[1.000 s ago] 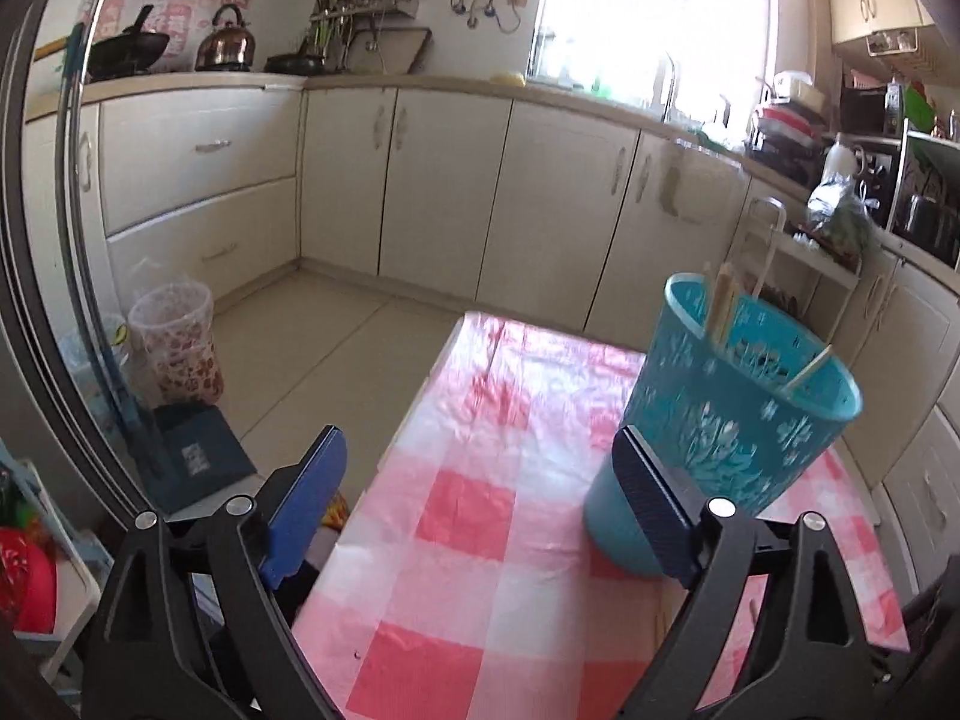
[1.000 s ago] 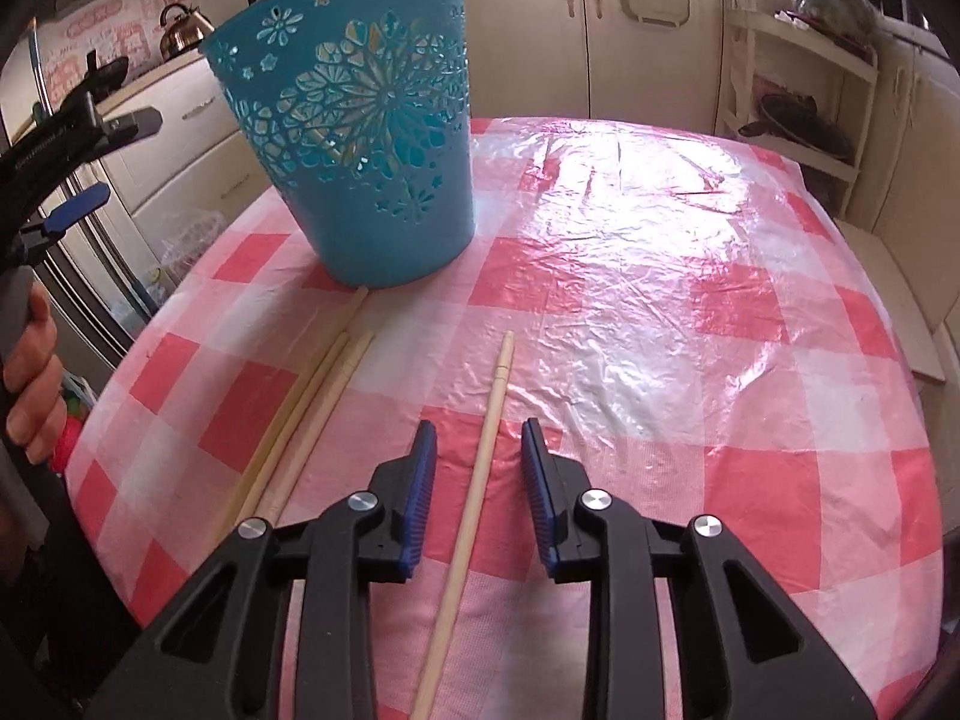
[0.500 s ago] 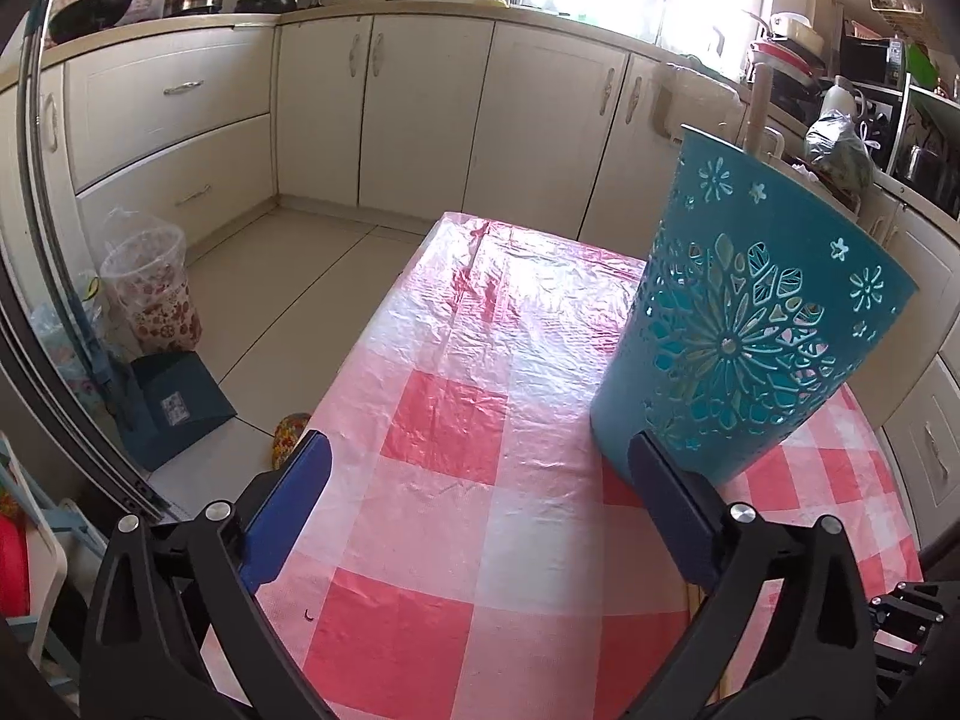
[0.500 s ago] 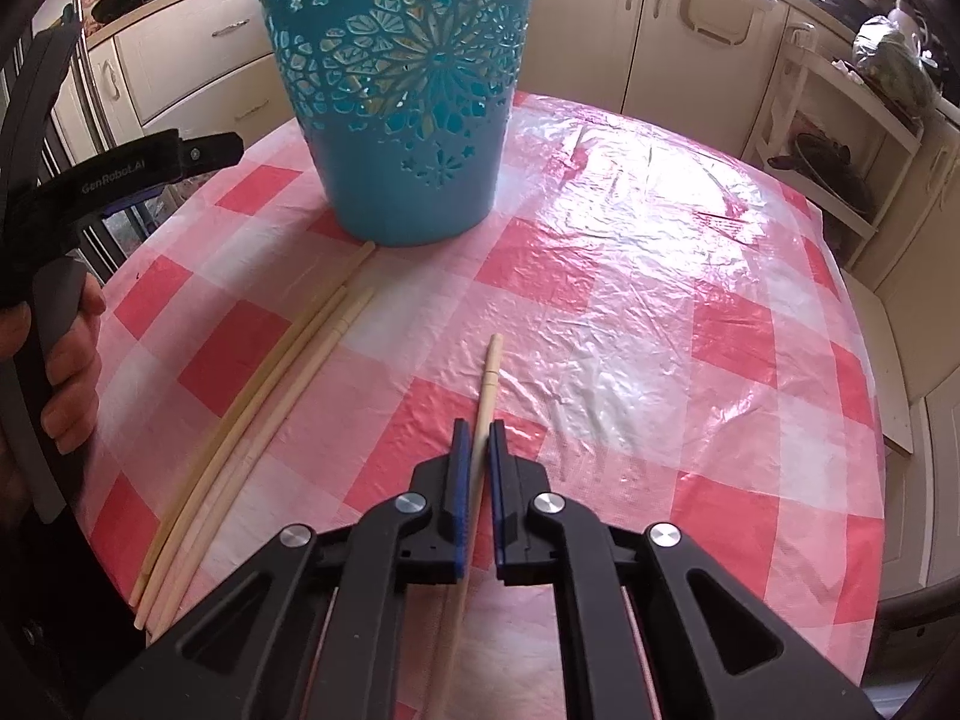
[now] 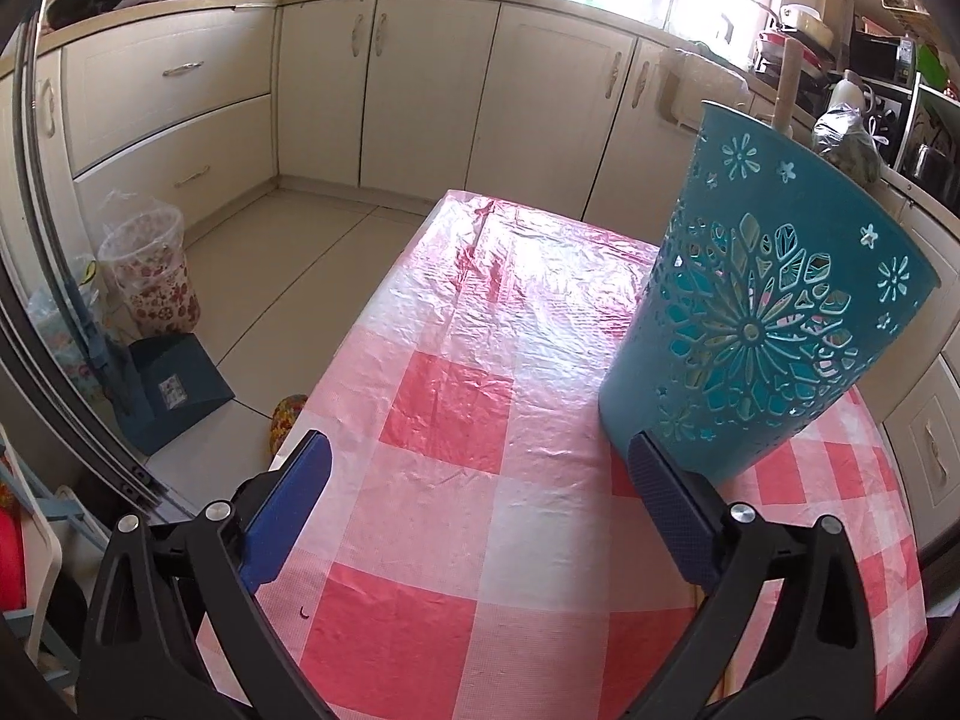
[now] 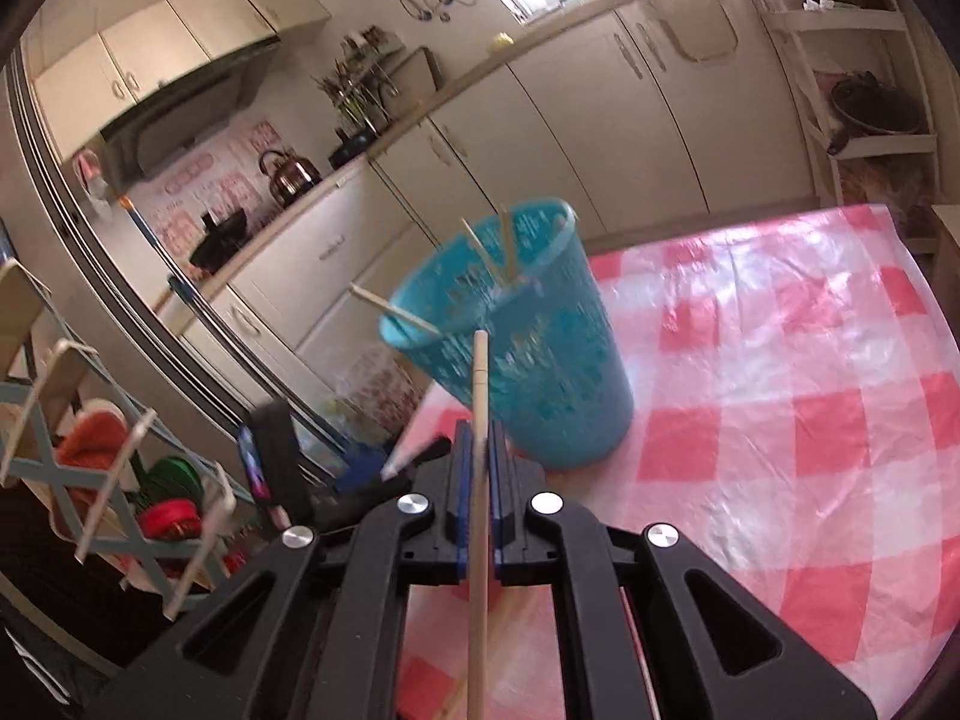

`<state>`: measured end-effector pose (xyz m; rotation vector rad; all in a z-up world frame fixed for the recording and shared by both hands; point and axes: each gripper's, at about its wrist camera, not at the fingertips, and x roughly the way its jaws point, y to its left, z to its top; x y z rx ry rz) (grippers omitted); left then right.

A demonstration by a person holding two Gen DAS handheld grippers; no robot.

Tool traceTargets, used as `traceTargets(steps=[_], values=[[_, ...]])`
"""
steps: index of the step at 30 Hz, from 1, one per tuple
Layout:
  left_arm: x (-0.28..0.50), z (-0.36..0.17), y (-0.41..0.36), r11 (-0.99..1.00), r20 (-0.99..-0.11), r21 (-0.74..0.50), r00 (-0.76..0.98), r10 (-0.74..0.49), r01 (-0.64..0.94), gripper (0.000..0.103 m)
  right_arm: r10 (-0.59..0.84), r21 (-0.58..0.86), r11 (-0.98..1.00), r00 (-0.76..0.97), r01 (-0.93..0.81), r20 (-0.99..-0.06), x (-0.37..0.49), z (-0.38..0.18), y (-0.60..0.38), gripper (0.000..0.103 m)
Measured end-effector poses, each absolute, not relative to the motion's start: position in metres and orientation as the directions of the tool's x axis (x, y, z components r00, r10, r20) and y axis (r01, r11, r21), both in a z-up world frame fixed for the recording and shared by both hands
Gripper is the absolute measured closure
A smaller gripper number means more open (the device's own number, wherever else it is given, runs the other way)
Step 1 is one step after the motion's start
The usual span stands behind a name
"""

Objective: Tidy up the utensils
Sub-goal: 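Lift the stick with the right gripper and drop it into the basket, then bring both grippers back down toward the sticks beside the basket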

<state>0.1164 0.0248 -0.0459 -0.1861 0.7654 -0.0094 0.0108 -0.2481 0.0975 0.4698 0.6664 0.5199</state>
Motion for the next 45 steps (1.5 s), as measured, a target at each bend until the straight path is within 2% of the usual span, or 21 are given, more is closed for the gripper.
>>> traceTargets(steps=[2, 6, 8, 11, 14, 23, 25, 27, 30, 38, 41, 45], values=[[0.117, -0.046, 0.025, 0.983, -0.689, -0.172, 0.721, -0.076, -0.061, 0.008, 0.584, 0.569, 0.758, 0.718, -0.318, -0.378, 0.024, 0.121, -0.244, 0.097], [0.117, -0.047, 0.025, 0.982, -0.688, -0.177, 0.721, -0.079, -0.062, 0.008, 0.476, 0.527, 0.797, 0.844, -0.295, -0.248, 0.064, 0.166, -0.224, 0.097], [0.118, -0.049, 0.026, 0.981, -0.691, -0.182, 0.718, -0.081, -0.064, 0.008, 0.411, 0.505, 0.824, 0.885, -0.258, -0.218, 0.079, 0.173, -0.218, 0.097], [0.120, -0.050, 0.027, 0.979, -0.694, -0.194, 0.714, -0.091, -0.064, 0.008, 0.321, 0.477, 0.860, 0.920, -0.183, -0.226, 0.108, 0.171, -0.208, 0.097], [0.120, -0.050, 0.028, 0.976, -0.693, -0.207, 0.714, -0.103, -0.060, 0.008, 0.273, 0.440, 0.888, 0.924, -0.135, -0.266, 0.127, 0.159, -0.199, 0.097], [0.120, -0.051, 0.029, 0.972, -0.692, -0.224, 0.714, -0.106, -0.072, 0.008, 0.288, 0.381, 0.914, 0.881, -0.137, -0.374, 0.113, 0.131, -0.197, 0.096], [0.120, -0.051, 0.030, 0.971, -0.692, -0.227, 0.714, -0.105, -0.078, 0.008, 0.292, 0.373, 0.917, 0.878, -0.143, -0.378, 0.098, 0.132, -0.198, 0.092], [0.120, -0.051, 0.031, 0.969, -0.693, -0.232, 0.714, -0.106, -0.082, 0.008, 0.286, 0.353, 0.924, 0.879, -0.148, -0.381, 0.075, 0.133, -0.201, 0.080], [0.119, -0.050, 0.034, 0.966, -0.686, -0.241, 0.719, -0.106, -0.088, 0.008, 0.271, 0.321, 0.936, 0.876, -0.143, -0.400, 0.040, 0.127, -0.206, 0.079], [0.079, -0.042, 0.032, 0.963, -0.667, -0.254, 0.737, -0.107, -0.089, 0.008, 0.192, 0.289, 0.957, 0.789, -0.019, -0.583, -0.050, 0.057, -0.237, 0.074], [0.064, -0.043, 0.026, 0.968, -0.675, -0.240, 0.729, -0.109, -0.077, 0.008, 0.203, 0.298, 0.955, 0.706, 0.012, -0.679, -0.053, 0.022, -0.237, 0.075], [0.049, -0.039, 0.023, 0.971, -0.678, -0.228, 0.727, -0.106, -0.071, 0.008, 0.242, 0.290, 0.956, 0.651, -0.036, -0.720, -0.041, 0.006, -0.217, 0.075]])
